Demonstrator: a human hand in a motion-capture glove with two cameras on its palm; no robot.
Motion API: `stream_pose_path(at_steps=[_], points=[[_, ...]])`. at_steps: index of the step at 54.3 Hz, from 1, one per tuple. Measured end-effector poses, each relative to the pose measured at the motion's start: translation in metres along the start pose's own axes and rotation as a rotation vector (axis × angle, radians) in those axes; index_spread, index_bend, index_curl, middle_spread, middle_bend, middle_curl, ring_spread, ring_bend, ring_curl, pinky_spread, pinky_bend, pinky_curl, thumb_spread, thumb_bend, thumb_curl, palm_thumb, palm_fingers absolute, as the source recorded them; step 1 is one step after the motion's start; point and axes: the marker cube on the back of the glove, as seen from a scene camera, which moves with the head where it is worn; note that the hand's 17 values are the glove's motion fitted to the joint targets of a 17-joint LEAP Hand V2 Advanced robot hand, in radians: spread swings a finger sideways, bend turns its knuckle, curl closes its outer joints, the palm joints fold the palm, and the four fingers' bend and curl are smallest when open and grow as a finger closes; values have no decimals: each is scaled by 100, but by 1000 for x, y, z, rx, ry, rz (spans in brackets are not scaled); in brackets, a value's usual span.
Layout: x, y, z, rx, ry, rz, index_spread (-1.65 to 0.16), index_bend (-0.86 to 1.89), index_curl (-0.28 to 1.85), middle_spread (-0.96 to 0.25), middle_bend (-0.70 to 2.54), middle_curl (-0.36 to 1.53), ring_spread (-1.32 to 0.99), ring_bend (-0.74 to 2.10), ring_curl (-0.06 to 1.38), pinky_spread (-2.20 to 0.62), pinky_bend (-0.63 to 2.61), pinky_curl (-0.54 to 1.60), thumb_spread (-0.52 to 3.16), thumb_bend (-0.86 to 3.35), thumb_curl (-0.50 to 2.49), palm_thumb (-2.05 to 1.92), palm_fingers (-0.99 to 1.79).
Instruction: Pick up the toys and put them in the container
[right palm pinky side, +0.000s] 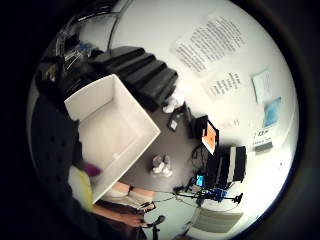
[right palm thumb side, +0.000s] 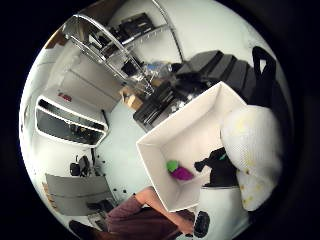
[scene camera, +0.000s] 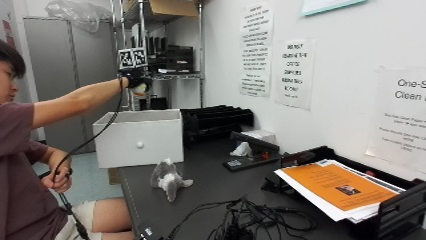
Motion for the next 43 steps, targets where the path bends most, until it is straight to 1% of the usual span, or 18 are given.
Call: stream_pose_path(at_steps=[2, 4, 5, 6, 7, 8, 9, 11, 14, 19, 23, 26, 29, 34, 39, 43], points=[[13, 13, 9, -110, 101, 152, -34, 75, 77, -30, 103, 86, -36, 140, 74, -39, 119, 60, 32, 5, 107, 62, 83], [17, 22, 20, -238, 137, 215, -33, 63, 76, -31, 97, 85, -36, 138, 74, -39, 123, 60, 34, 4, 107, 62, 65], [17, 25, 26, -300, 139, 225, -32, 45, 73, -31, 83, 81, -36, 137, 73, -38, 132, 62, 41, 4, 107, 60, 36], [16, 27, 32, -355, 137, 231, -31, 42, 75, -31, 77, 80, -35, 139, 75, -38, 136, 64, 45, 3, 107, 57, 27], [15, 29, 38, -406, 135, 237, -29, 21, 70, -26, 61, 75, -31, 131, 73, -31, 137, 64, 60, -5, 103, 42, -27], [15, 32, 43, -457, 135, 248, -28, 17, 70, -24, 55, 73, -28, 127, 74, -29, 140, 66, 66, -6, 101, 38, -38], [14, 34, 48, -507, 141, 262, -27, 9, 65, -19, 45, 69, -24, 117, 70, -24, 140, 65, 73, -8, 97, 31, -53], [14, 39, 56, -596, 169, 285, -26, 0, 54, -11, 31, 62, -18, 96, 63, -18, 138, 60, 84, -12, 89, 18, -66], [17, 44, 60, -652, 219, 290, -24, -2, 41, -4, 16, 56, -11, 76, 55, -11, 132, 55, 93, -12, 80, 2, -67], [27, 50, 52, -615, 227, 255, -21, -4, 32, 3, 8, 47, -3, 60, 46, -3, 125, 51, 103, -9, 68, -8, -58], [42, 57, 36, -581, 231, 350, -21, -2, 26, 6, 7, 42, 1, 53, 42, 0, 118, 47, 109, -9, 60, -10, -54], [60, 71, 19, -589, 275, 418, -21, 2, 24, 7, 7, 39, 3, 49, 41, 2, 112, 45, 115, -8, 55, -11, -49], [72, 73, 9, -543, 286, 505, -20, 1, 22, 8, 7, 36, 5, 46, 39, 3, 109, 43, 118, -8, 50, -11, -47], [91, 84, -11, -580, 328, 500, -20, 1, 18, 8, 9, 32, 6, 42, 38, 4, 101, 40, 121, -8, 43, -12, -44], [125, 122, -38, -563, 351, 565, -21, 3, 16, 6, 12, 30, 5, 42, 38, 4, 90, 37, 122, -8, 37, -12, -39], [153, 162, -55, -563, 381, 618, -21, 3, 15, 4, 12, 29, 4, 41, 38, 3, 83, 35, 123, -8, 33, -12, -37]])
